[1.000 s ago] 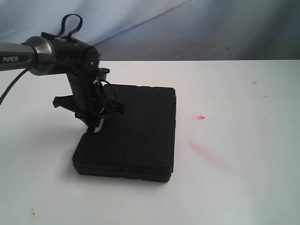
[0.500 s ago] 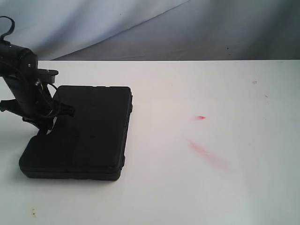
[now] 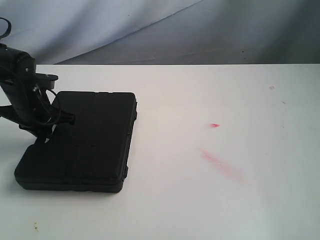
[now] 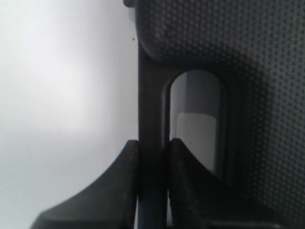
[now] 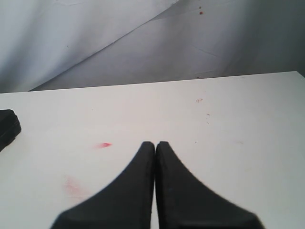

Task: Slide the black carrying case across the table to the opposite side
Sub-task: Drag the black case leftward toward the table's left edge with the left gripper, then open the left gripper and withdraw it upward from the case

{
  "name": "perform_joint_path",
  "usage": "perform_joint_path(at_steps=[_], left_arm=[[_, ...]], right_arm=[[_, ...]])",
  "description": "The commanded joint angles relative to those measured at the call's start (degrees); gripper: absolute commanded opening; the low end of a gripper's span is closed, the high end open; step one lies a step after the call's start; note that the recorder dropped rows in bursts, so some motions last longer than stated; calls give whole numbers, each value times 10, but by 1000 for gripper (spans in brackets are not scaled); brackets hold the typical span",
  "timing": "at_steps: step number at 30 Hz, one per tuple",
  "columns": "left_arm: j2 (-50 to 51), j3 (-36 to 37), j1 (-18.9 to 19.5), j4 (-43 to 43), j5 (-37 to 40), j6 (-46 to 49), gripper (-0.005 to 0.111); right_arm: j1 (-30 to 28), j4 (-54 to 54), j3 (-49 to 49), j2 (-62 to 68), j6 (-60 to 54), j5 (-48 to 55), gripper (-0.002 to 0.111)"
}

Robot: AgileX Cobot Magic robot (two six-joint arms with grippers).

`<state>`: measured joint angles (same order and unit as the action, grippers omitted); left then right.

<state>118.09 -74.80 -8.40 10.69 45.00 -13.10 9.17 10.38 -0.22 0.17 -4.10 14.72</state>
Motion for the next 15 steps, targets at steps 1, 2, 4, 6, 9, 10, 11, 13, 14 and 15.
perform_joint_path(at_steps=[1, 2, 4, 6, 9, 10, 11, 13, 14, 15], left_arm=[[-1, 6, 4, 22, 13, -3, 0], [-1, 6, 4, 22, 13, -3, 0], [-1, 6, 4, 24, 13, -3, 0], [-1, 6, 4, 28, 13, -4, 0], [-1, 6, 4, 40, 15, -18, 0], [-1, 6, 4, 44, 15, -19, 0], [-1, 6, 4, 44, 15, -21, 0], [-1, 6, 4, 46, 15, -18, 0], [-1, 6, 4, 46, 15, -18, 0], [-1, 6, 4, 46, 15, -19, 0]], right_arm=[[-2, 4, 2, -2, 1, -2, 0], [-2, 4, 2, -2, 1, -2, 0], [-2, 4, 2, -2, 1, -2, 0], [-2, 4, 2, -2, 1, -2, 0], [-2, 4, 2, -2, 1, -2, 0], [-2, 4, 2, -2, 1, -2, 0], [-2, 4, 2, -2, 1, -2, 0], [-2, 4, 2, -2, 1, -2, 0], [-2, 4, 2, -2, 1, -2, 0], [-2, 4, 2, -2, 1, -2, 0]])
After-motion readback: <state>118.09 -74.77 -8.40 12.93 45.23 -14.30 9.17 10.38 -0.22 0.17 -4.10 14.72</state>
